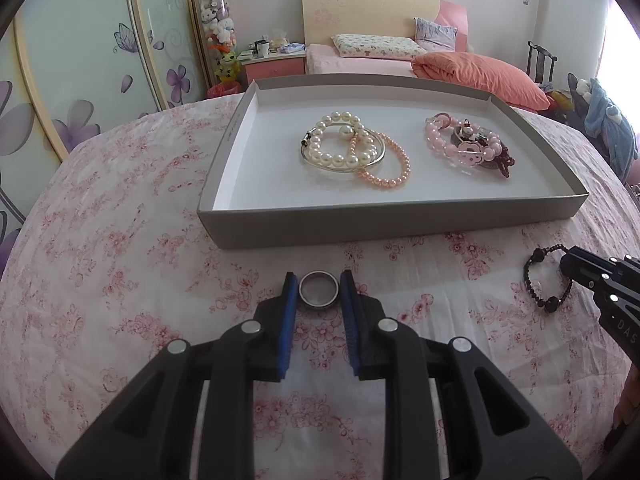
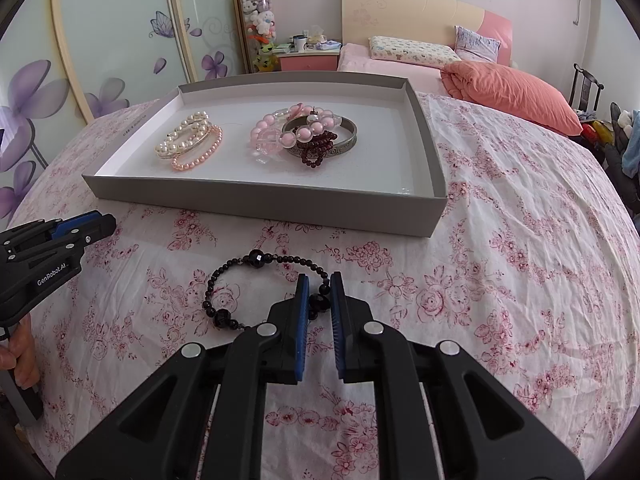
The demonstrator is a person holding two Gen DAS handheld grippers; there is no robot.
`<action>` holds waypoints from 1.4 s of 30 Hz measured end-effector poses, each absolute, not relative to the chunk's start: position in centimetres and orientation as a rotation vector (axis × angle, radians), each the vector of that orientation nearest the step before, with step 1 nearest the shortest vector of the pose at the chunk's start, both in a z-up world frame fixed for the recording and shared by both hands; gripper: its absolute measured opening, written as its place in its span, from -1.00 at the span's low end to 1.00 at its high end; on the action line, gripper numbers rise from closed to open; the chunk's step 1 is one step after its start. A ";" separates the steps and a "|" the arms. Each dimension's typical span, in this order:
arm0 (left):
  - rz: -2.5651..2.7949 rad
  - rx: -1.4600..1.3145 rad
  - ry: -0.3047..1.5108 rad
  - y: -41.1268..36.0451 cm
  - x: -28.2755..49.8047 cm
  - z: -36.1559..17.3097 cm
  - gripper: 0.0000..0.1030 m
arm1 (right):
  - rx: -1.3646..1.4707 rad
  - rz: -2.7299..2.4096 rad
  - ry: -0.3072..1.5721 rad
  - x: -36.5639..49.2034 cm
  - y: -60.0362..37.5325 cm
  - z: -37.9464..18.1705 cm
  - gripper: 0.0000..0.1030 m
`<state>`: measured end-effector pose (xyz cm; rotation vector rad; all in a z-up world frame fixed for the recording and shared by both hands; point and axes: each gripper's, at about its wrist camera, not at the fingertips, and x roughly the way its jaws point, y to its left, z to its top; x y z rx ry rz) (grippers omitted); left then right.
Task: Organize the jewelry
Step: 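Carry the ring and black bead bracelet over the grey tray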
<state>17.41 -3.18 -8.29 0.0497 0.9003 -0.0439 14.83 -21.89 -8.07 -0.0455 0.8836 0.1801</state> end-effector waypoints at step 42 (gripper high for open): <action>-0.074 0.055 0.533 -4.0 12.0 -0.3 -0.58 | 0.130 0.245 0.478 10.1 -21.5 1.0 -0.78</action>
